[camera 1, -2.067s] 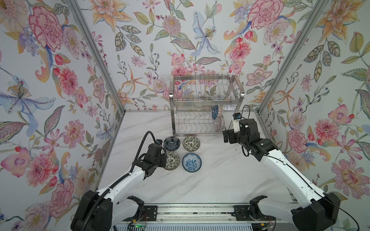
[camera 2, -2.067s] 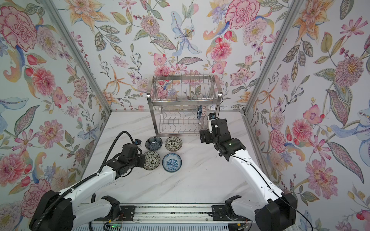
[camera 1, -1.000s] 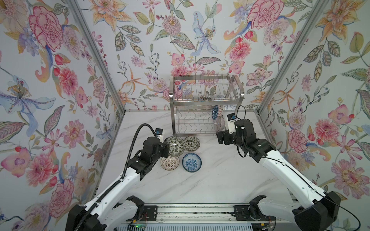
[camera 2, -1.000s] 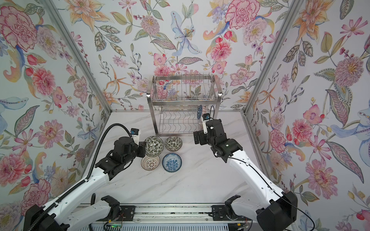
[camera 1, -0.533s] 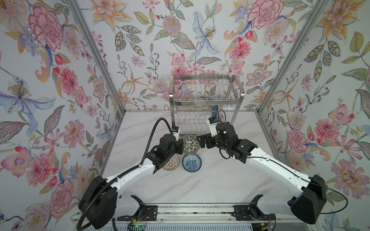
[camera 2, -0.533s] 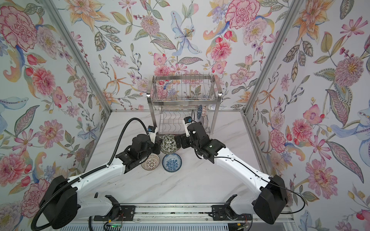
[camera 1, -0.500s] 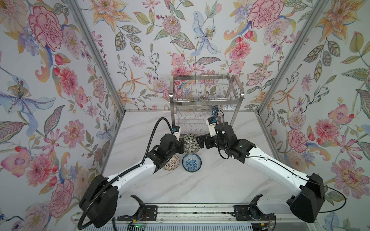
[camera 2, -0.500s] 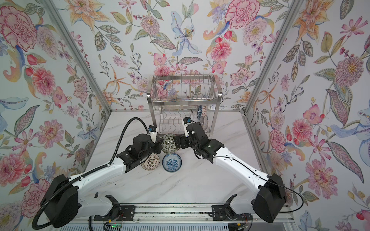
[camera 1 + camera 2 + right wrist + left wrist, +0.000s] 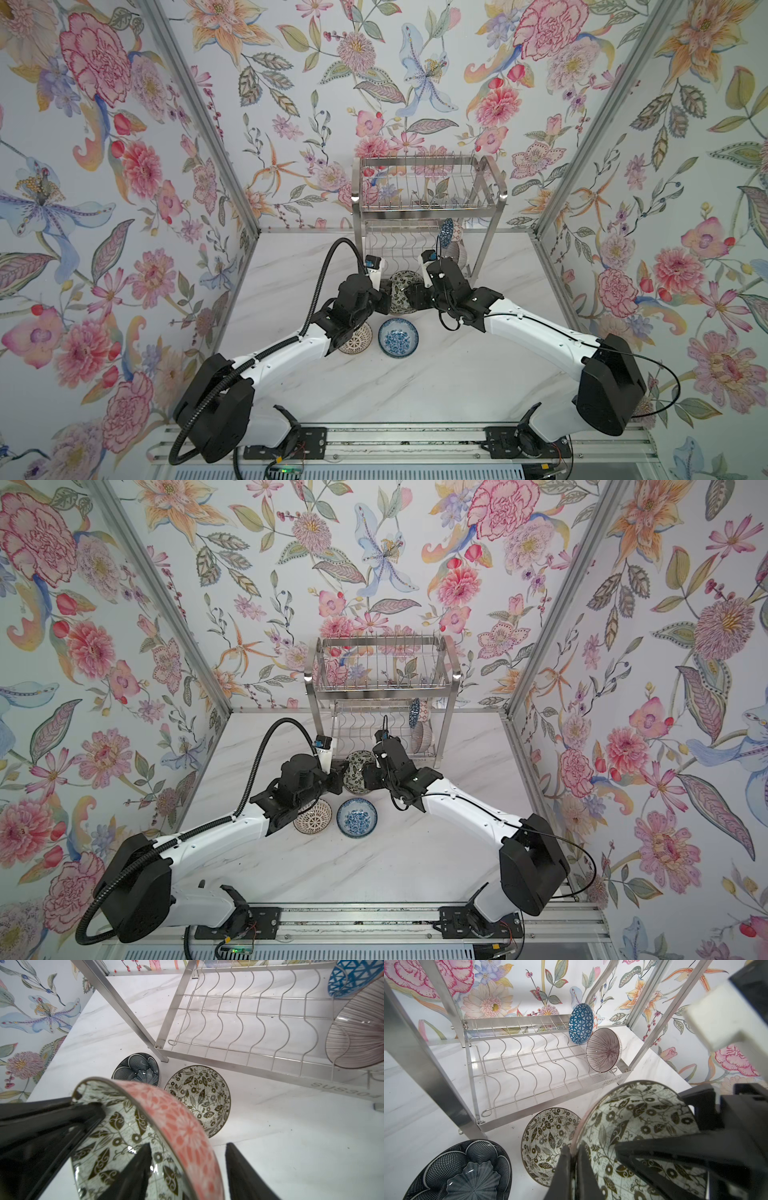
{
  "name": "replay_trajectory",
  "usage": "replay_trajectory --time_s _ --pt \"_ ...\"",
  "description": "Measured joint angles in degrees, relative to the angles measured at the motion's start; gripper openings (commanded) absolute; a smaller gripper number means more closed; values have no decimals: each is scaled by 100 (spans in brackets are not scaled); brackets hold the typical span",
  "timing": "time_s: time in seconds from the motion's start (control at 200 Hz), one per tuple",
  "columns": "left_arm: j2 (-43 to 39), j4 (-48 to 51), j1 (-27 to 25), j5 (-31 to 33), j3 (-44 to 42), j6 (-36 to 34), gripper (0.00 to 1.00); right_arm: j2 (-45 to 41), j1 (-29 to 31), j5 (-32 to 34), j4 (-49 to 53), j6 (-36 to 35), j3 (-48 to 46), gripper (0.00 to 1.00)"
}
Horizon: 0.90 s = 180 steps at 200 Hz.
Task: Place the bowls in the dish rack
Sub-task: 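Grasp the raised green-leaf bowl's pink outer rim with the right gripper, then open the left gripper and draw it back while the right gripper holds the bowl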
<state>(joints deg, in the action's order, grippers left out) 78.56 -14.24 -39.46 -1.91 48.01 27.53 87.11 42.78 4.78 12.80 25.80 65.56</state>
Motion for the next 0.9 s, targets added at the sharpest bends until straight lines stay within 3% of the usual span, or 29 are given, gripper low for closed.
replay_trajectory --time_s 0.19,0.52,0.58,0.626,0.766,0.901 --pt "24 26 15 -4 2 -7 0 33 -98 146 -37 63 22 0" --pt "31 50 7 61 13 -136 0 33 -103 168 22 -22 33 0" --pt "31 48 7 59 15 -153 26 22 -114 168 22 -55 33 0" --pt "31 48 4 42 35 -153 52 9 -120 162 20 -92 22 0" --pt "11 221 -15 48 302 -212 98 -57 -162 162 48 -238 -57 0" --pt "-155 933 -15 140 656 -494 99 -131 -313 227 105 -487 -66 0"
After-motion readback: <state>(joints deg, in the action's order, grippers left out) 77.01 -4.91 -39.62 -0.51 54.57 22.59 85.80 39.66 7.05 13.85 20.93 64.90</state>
